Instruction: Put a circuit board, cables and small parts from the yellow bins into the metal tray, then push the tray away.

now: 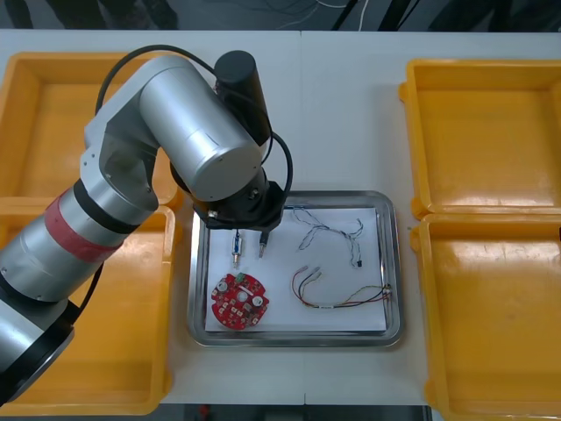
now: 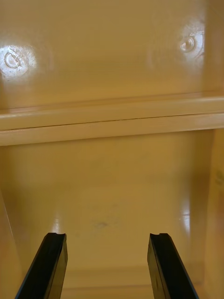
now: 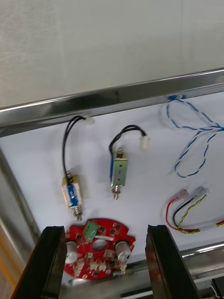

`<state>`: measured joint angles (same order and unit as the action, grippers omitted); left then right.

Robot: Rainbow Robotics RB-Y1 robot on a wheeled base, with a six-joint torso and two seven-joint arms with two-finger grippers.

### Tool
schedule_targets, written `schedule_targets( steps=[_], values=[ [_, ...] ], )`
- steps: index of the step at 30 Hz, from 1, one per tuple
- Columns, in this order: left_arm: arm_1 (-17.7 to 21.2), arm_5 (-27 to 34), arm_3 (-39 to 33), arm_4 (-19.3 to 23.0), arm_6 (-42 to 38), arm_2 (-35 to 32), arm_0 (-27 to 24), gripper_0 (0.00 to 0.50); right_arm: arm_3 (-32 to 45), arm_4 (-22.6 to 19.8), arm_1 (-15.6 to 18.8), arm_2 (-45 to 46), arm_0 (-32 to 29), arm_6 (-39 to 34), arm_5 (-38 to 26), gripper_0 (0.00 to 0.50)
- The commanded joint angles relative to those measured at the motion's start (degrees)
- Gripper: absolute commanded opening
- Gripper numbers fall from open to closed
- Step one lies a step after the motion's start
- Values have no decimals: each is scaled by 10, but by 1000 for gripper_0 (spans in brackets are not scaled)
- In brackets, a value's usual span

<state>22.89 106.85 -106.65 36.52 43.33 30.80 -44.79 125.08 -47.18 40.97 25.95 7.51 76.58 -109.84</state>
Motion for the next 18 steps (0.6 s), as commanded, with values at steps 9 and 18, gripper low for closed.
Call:
schedule_targets(
  steps=[9,18],
  values=[
    [99,31,-66,85,-5,-101,-21,500,17,-2,8,-6,-4,-6,-2,500],
    [165,31,-69,132,16,-158,-13,500,22,-11,9,-9,-4,-2,-2,500]
  ],
)
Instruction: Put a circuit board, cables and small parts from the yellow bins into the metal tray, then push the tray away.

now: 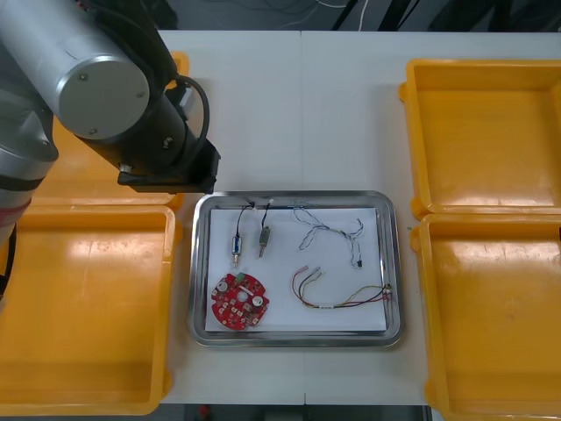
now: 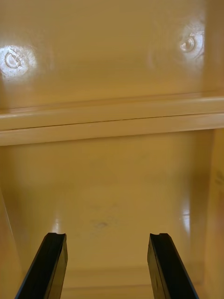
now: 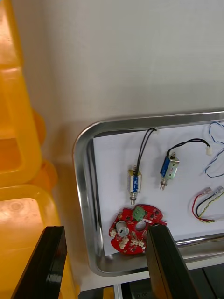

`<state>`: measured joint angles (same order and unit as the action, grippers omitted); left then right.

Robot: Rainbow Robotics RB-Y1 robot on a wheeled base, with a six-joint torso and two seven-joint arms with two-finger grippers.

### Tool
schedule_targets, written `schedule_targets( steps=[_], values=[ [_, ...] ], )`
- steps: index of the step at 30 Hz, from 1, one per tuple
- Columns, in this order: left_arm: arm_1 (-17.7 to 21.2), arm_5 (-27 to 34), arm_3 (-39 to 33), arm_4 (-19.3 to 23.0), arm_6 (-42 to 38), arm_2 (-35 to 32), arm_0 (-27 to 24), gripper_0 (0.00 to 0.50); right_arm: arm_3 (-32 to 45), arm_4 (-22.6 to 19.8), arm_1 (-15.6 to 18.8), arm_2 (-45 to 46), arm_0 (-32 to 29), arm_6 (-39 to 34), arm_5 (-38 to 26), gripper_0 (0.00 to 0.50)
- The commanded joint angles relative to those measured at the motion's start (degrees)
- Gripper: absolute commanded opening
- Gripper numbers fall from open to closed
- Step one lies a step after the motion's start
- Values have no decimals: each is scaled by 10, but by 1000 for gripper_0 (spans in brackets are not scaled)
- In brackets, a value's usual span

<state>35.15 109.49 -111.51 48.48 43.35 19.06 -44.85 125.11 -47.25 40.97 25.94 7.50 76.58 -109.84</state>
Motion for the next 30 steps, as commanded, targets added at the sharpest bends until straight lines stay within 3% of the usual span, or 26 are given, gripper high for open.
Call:
schedule_targets(
  steps=[1,14,25,30],
  values=[
    [45,5,-20,12,21,-44,-11,500,22,-12,9,-9,-4,-2,-2,500],
    [114,5,-31,21,126,-154,77,500,79,-36,28,-69,24,-7,-2,500],
    [146,5,-75,38,154,-244,170,500,85,-120,37,-151,93,-14,-2,500],
    [154,5,-84,40,163,-276,209,500,87,-136,37,-190,127,-9,-2,500]
  ],
)
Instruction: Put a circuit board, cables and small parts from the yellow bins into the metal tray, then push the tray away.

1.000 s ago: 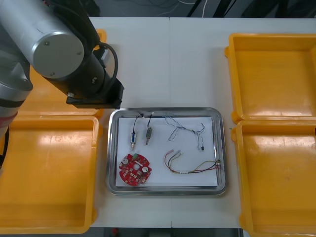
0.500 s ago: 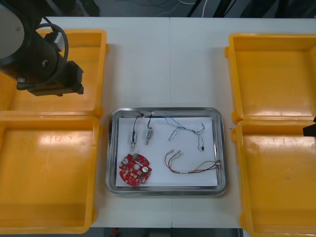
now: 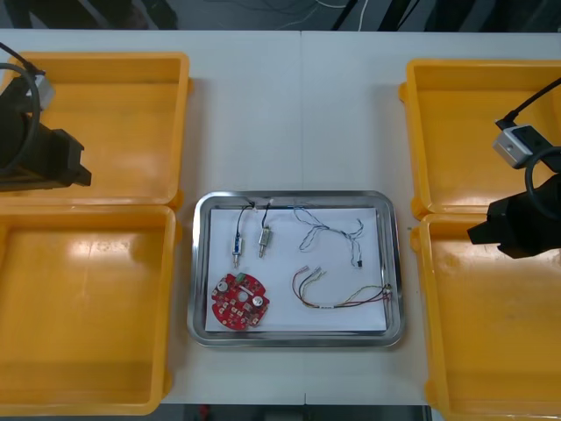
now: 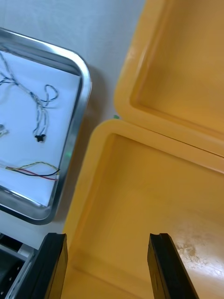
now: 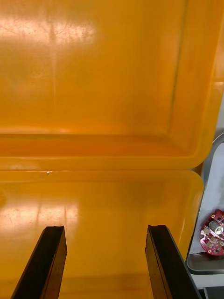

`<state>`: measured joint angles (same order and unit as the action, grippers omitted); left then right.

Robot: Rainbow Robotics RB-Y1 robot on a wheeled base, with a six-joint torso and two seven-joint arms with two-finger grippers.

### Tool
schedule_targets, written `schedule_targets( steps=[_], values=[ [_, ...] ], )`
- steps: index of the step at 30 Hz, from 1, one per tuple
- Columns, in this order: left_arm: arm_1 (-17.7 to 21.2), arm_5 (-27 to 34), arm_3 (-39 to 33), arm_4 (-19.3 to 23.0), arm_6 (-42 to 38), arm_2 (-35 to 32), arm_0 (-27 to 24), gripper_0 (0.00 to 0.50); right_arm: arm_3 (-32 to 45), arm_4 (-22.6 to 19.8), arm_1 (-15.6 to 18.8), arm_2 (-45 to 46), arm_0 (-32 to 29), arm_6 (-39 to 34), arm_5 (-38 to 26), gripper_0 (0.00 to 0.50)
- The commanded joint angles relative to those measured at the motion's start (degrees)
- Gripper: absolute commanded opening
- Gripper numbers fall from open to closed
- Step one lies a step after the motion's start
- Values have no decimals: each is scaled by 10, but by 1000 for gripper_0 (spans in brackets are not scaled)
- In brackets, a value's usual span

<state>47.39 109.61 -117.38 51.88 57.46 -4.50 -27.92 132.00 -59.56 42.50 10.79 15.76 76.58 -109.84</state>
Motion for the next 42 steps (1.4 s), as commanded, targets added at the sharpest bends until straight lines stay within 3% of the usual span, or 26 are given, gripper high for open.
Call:
schedule_targets(
  steps=[1,15,25,35,42],
  values=[
    [32,4,-31,6,25,-49,50,500,18,-13,21,-51,53,-9,-2,500],
    [43,4,-67,8,91,-120,138,500,27,-20,28,-180,124,-3,-2,500],
    [38,4,-76,16,105,-125,166,500,27,-24,28,-309,193,17,61,500],
    [35,4,-77,19,107,-125,166,500,27,9,12,-415,238,52,92,500],
    [35,4,-77,19,107,-125,166,500,27,55,10,-489,266,150,103,500]
  ],
)
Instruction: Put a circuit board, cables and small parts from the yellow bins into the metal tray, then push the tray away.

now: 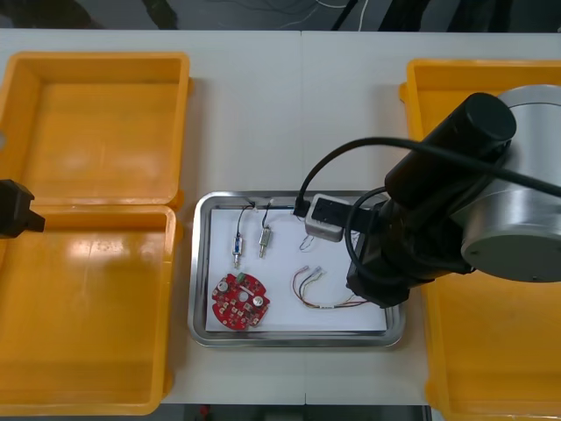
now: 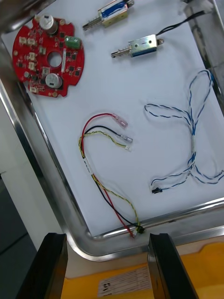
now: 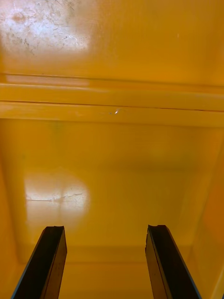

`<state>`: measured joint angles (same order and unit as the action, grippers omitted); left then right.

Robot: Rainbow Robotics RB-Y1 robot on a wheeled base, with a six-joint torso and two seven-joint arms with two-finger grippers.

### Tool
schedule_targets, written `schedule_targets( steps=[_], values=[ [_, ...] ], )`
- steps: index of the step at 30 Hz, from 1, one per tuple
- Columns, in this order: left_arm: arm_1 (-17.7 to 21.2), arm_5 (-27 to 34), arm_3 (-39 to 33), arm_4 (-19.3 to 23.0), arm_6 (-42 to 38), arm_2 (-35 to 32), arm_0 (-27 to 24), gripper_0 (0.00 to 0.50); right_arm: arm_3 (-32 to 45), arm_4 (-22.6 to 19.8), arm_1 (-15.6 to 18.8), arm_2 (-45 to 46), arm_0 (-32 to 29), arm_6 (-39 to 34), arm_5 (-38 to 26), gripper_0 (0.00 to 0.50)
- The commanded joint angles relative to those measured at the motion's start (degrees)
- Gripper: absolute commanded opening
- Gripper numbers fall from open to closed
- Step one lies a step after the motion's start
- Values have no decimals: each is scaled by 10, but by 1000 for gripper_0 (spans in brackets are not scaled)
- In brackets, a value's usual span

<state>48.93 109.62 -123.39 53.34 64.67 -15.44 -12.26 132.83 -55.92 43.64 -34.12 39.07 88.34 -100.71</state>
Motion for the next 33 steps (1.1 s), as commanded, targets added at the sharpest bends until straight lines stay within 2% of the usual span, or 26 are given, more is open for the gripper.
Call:
schedule_targets(
  steps=[1,6,12,21,33],
  values=[
    [20,4,-17,5,34,-15,9,500,18,22,-1,-52,38,44,17,500],
    [20,4,-17,5,34,-15,9,500,7,31,-8,-97,56,90,47,500],
    [20,4,-17,5,34,-15,9,500,-50,28,-48,-135,75,135,51,500],
    [20,4,-17,5,34,-15,9,500,-78,80,-70,-212,86,126,80,500],
    [20,4,-17,5,34,-15,9,500,-86,113,-84,-285,87,84,77,500]
  ],
)
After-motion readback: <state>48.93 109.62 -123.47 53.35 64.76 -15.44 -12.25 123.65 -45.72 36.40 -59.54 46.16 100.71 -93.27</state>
